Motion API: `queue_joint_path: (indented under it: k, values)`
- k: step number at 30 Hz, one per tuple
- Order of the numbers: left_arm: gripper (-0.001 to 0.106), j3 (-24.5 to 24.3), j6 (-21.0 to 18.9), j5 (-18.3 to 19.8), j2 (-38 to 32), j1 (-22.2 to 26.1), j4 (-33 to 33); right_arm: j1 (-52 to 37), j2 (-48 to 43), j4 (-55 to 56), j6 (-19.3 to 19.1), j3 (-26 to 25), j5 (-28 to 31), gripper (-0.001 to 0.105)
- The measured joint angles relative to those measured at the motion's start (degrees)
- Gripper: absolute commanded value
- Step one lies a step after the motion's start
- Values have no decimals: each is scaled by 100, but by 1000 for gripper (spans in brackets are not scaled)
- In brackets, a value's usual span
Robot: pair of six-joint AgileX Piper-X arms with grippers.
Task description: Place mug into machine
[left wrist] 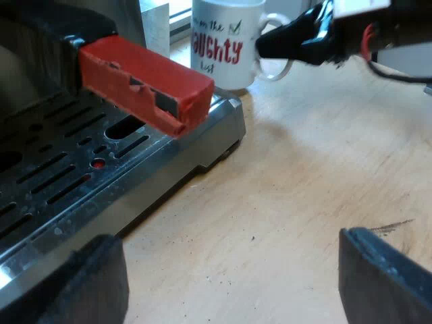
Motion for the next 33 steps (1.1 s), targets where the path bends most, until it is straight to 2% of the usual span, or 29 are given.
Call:
queue_joint_path:
  k: [3,6,9,10,14,19,23,27,33]
  values:
    - [67,0,0,-31,0,0,0,0,-936,963,-139,0,0,0]
    - [67,0,0,-216,0,0,16,0,-1651,1555,-147,0,10,0]
    - [67,0,0,-642,0,0,43,15,-2587,2345,-157,0,10,0]
    - [67,0,0,-926,0,0,44,26,-2972,2686,-157,0,-13,0]
    - [67,0,0,-1556,0,0,44,213,-4102,3855,-372,13,-14,0]
    - [67,139,201,-1654,0,0,-4,780,-5148,5033,-412,28,-70,0]
    - [67,345,237,-1665,0,0,-423,1449,-5442,5618,-401,34,62,0]
    - [67,343,264,-1715,0,0,-645,2134,-5324,5659,-352,42,410,0]
    - [67,418,262,-2187,0,0,-645,3156,-4700,5165,57,58,1250,0]
